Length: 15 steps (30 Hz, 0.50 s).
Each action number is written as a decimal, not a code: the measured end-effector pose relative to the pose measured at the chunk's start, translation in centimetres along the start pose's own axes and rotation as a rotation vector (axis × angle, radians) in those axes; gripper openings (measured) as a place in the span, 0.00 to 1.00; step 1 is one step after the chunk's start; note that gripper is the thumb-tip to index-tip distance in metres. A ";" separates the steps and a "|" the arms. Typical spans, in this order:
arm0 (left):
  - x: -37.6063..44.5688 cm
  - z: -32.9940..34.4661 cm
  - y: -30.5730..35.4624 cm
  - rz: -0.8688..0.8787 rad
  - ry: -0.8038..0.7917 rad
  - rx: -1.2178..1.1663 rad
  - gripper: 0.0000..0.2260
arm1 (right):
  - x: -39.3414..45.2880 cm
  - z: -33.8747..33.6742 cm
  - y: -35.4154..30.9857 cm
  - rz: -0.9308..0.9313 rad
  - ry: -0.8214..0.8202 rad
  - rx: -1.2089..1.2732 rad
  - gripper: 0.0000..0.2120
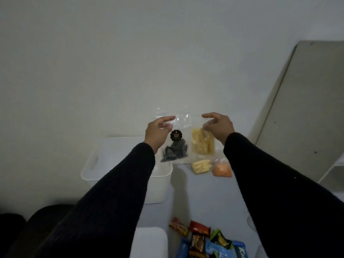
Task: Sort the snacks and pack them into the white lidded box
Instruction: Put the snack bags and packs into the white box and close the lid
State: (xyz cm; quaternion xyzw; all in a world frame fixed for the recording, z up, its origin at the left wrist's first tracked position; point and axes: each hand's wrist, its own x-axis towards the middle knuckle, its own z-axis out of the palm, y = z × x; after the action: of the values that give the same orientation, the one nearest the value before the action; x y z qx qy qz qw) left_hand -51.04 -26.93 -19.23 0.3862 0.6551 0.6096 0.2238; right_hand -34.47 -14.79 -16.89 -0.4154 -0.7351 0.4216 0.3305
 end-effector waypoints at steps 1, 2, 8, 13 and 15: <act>-0.2 -1.4 0.2 0.004 0.005 -0.004 0.14 | -0.4 1.1 -0.8 -0.006 -0.007 0.022 0.18; -0.3 -2.7 0.3 0.007 0.015 -0.005 0.14 | -0.8 2.1 -1.5 -0.013 -0.017 0.040 0.18; 0.1 -8.9 -0.1 -0.007 0.034 -0.029 0.14 | -0.7 7.9 -3.9 -0.034 -0.088 0.117 0.17; 1.6 -11.3 -2.3 -0.068 0.044 -0.050 0.14 | 1.4 13.0 -3.9 -0.034 -0.207 0.209 0.18; 2.1 -11.9 -3.8 -0.097 0.073 -0.060 0.13 | 2.1 14.8 -3.4 -0.014 -0.239 0.269 0.18</act>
State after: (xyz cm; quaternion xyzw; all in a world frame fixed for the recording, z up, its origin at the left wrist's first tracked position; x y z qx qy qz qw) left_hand -62.32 -32.61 -20.72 0.3245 0.6623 0.6310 0.2405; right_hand -48.87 -19.07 -19.85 -0.3095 -0.7091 0.5602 0.2961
